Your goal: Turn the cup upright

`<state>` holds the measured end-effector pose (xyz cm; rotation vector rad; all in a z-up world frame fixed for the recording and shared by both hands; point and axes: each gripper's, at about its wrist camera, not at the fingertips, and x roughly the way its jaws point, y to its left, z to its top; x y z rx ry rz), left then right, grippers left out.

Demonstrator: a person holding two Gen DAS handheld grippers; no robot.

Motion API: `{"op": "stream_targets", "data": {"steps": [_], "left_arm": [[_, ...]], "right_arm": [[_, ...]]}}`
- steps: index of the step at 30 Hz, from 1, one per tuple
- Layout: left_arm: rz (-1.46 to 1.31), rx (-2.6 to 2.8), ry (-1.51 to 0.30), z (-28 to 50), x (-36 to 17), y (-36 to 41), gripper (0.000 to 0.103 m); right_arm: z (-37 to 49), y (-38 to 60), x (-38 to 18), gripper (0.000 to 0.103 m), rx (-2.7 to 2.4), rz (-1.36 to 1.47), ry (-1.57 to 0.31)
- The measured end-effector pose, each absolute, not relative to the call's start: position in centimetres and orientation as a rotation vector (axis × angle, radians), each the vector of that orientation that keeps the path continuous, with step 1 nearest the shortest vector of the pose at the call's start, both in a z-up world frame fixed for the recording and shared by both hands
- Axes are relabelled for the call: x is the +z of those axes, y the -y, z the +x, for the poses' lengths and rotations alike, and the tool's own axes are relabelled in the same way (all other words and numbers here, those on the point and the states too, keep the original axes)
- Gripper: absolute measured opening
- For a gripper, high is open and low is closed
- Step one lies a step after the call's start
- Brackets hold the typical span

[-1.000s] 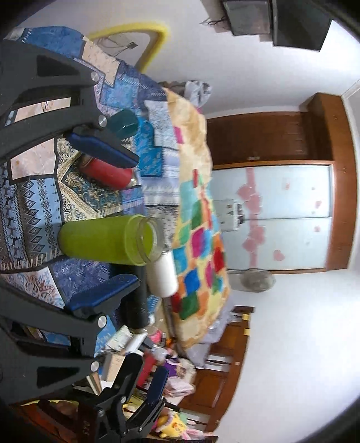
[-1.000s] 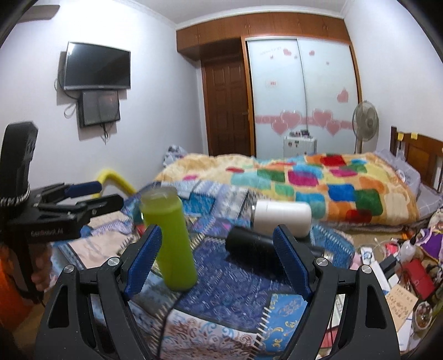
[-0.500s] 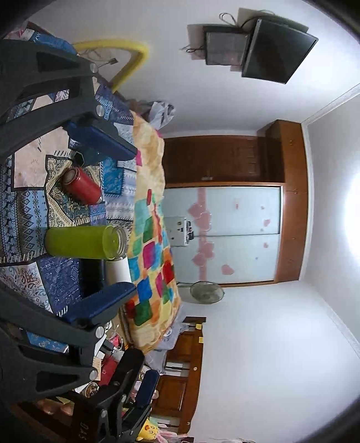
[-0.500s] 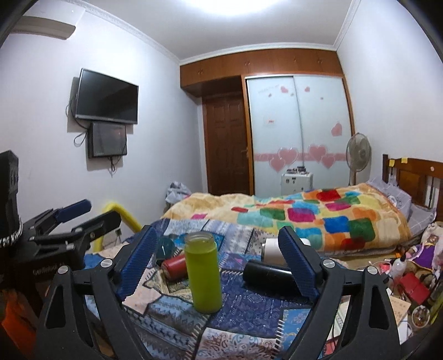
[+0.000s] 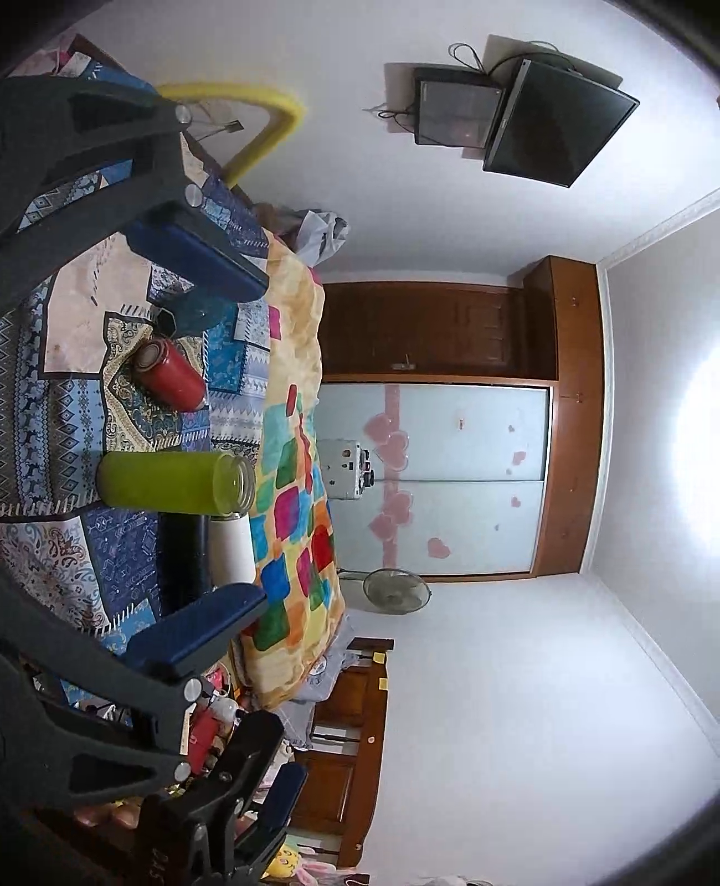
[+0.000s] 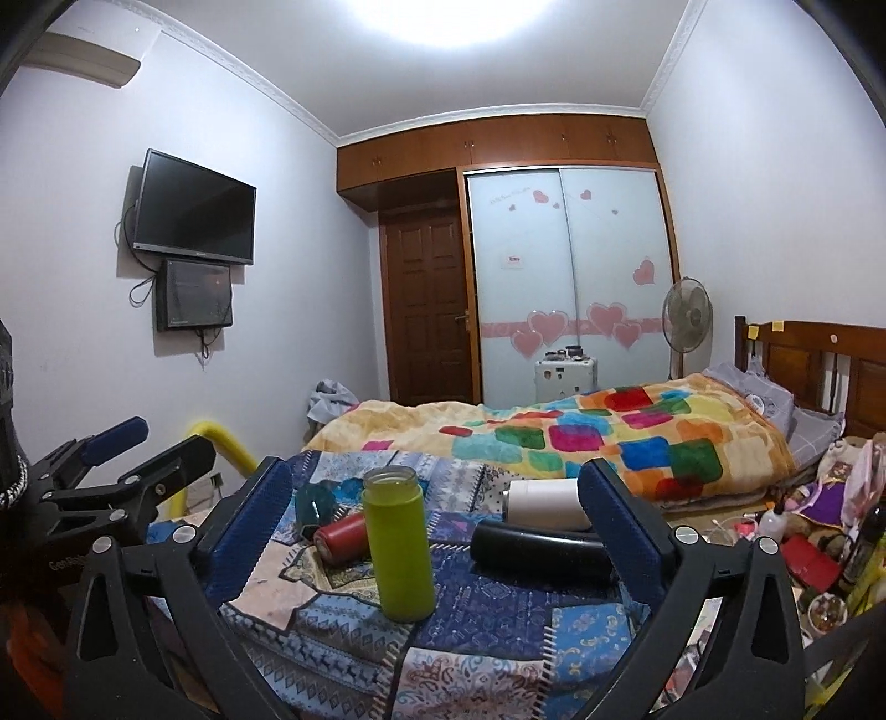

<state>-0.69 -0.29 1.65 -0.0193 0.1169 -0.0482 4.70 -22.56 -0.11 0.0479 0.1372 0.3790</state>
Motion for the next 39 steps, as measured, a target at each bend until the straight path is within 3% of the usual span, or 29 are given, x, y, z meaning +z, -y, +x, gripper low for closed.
{"op": "stream_targets", "data": {"steps": [39], "left_arm": [[-0.009, -0.041, -0.119, -0.88, 0.84, 0.13, 0.103]], "right_arm": [[4.03, 22.15, 0.03, 0.103, 0.379, 0.044, -0.141]]}}
